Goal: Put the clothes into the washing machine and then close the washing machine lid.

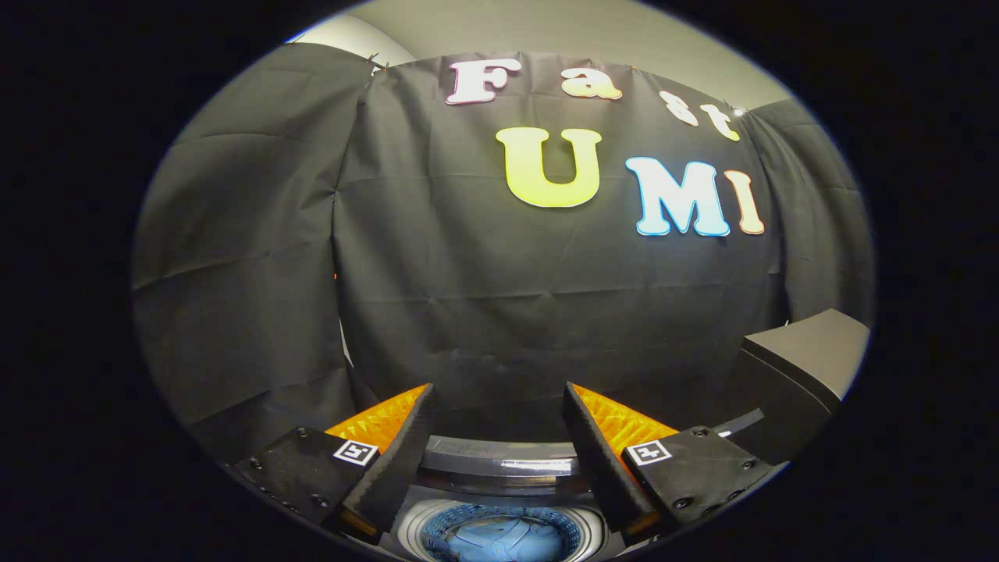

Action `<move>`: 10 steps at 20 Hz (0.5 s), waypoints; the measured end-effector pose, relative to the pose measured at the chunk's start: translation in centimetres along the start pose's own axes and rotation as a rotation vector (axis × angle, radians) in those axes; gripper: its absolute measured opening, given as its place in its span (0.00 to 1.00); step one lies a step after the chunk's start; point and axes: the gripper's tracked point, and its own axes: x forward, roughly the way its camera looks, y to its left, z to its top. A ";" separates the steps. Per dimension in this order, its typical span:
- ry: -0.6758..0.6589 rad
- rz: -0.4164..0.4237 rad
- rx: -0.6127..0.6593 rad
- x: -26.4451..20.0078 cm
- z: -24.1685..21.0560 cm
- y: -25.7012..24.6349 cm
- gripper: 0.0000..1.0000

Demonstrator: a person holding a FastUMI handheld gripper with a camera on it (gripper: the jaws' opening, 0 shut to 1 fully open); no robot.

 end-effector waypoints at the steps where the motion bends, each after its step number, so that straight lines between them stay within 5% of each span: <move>1: 0.000 0.001 0.000 -0.2 -0.2 -0.1 1.00; 10: 0.028 0.049 -0.004 -3.1 -3.0 0.5 0.99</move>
